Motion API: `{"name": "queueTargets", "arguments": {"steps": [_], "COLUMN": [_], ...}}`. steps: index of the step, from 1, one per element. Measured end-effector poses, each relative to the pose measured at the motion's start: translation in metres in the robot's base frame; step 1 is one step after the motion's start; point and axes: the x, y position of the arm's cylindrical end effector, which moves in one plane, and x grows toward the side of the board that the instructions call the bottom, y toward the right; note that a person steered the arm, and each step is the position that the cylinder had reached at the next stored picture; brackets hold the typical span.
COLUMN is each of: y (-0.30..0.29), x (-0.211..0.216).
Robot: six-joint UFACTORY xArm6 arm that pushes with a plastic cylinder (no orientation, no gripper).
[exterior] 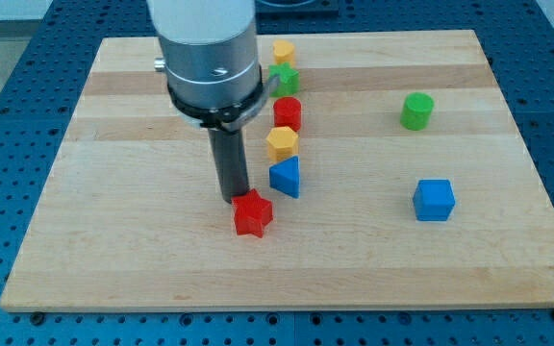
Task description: Drag the red star to the bottom right side of the triangle
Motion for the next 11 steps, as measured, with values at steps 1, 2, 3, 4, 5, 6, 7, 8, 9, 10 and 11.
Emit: {"name": "queueTargets", "arguments": {"steps": [1, 2, 3, 4, 5, 6, 7, 8, 9, 10, 11], "y": [-0.013, -0.010, 0.005, 0.021, 0.020, 0.001, -0.003, -0.003, 0.003, 0.033, 0.076], "x": [0.000, 0.003, 0.003, 0.008, 0.005, -0.003, 0.026, 0.045, 0.046, 0.046, 0.046]}}
